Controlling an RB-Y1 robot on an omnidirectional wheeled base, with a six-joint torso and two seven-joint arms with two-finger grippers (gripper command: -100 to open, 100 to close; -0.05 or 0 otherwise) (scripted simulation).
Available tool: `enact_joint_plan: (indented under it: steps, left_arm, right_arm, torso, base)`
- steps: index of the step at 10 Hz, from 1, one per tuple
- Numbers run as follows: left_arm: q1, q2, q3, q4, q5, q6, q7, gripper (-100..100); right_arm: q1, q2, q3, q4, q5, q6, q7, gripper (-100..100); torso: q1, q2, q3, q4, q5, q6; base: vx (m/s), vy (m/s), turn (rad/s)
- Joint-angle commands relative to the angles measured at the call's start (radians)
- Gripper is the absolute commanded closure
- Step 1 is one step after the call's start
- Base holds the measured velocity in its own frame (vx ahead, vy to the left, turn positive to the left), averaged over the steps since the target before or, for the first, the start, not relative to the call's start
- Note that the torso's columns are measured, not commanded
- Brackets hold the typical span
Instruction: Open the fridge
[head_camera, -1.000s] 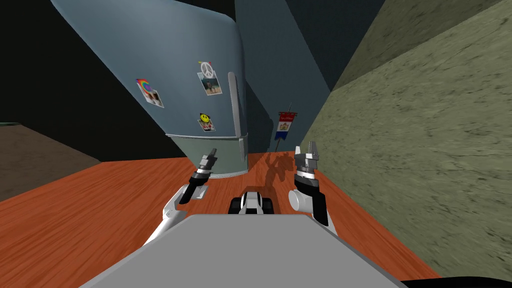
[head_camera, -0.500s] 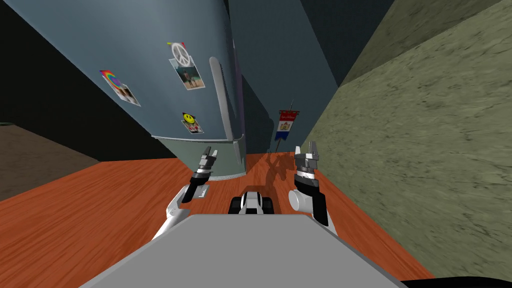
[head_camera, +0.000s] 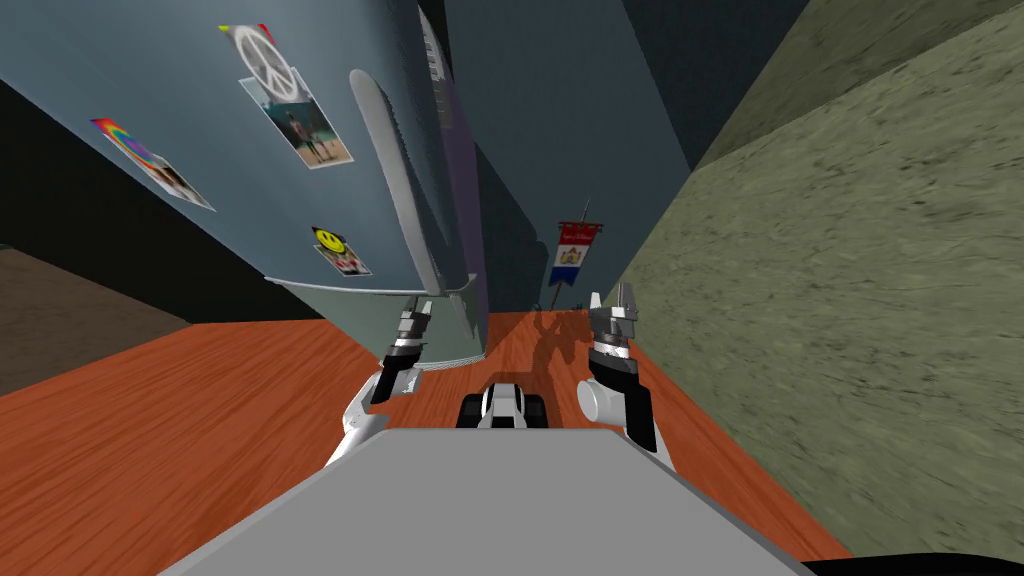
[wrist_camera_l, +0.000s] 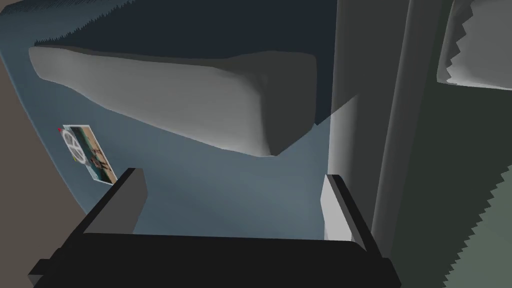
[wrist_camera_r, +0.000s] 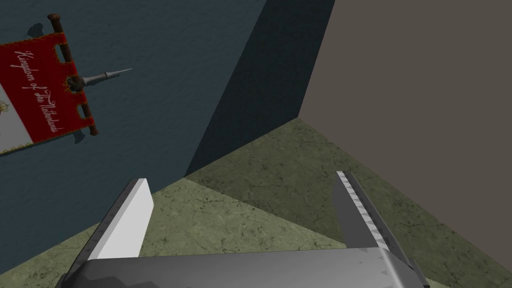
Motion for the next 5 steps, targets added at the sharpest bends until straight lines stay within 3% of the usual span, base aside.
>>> enact_joint_plan:
  steps: [1, 2, 5]
  left_arm:
    - [-0.014, -0.040, 0.025, 0.030, 0.013, -0.006, -0.023, -100]
    - [-0.009, -0.030, 0.020, 0.021, 0.010, -0.006, -0.016, -100]
    - [-0.037, 0.013, 0.063, 0.002, 0.030, 0.055, 0.005, -100]
  right_arm:
    - [0.000, 0.000, 0.000, 0.000, 0.000, 0.000, 0.000, 0]
    - [0.000, 0.000, 0.000, 0.000, 0.000, 0.000, 0.000, 0]
    - [-0.001, 0.000, 0.000, 0.000, 0.000, 0.000, 0.000, 0]
  torso:
    - [0.000, -0.002, -0.001, 0.000, 0.000, 0.000]
    - [0.002, -0.001, -0.001, 0.000, 0.001, 0.000]
    - [0.004, 0.005, 0.003, 0.002, 0.001, 0.000]
  base:
    - [0.244, -0.188, 0.053]
    - [0.100, -0.080, 0.039]
    - [0.017, -0.050, -0.058]
